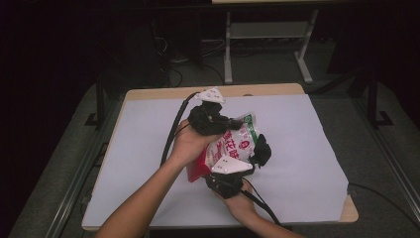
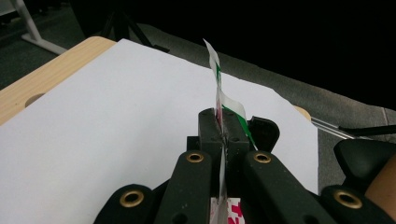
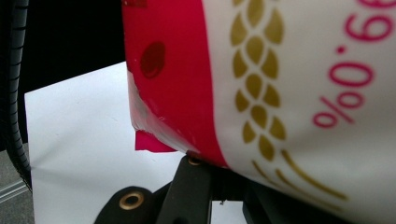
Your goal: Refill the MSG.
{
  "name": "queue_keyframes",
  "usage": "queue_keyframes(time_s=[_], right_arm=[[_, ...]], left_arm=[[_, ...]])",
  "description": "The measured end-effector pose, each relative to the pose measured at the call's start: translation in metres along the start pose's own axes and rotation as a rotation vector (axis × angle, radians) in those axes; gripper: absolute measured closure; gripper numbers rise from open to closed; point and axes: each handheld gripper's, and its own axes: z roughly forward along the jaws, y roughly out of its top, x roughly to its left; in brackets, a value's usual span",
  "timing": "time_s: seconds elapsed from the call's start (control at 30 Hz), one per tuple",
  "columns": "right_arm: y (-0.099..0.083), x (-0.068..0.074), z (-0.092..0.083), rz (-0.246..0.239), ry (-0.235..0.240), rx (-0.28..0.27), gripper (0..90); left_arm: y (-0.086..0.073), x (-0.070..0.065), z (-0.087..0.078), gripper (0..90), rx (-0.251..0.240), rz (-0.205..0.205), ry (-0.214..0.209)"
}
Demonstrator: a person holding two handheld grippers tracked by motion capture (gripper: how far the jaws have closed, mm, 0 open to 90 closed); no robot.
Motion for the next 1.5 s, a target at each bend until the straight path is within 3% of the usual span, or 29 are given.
queue_keyframes(time_s=[1.5], right_arm=[[0.0012, -0.0012, -0.0018, -0.002, 0.009, -0.012, 89.9]], left_arm=[[0.0025, -0.0012, 0.0037, 90.0, -0.007, -0.008, 0.004]])
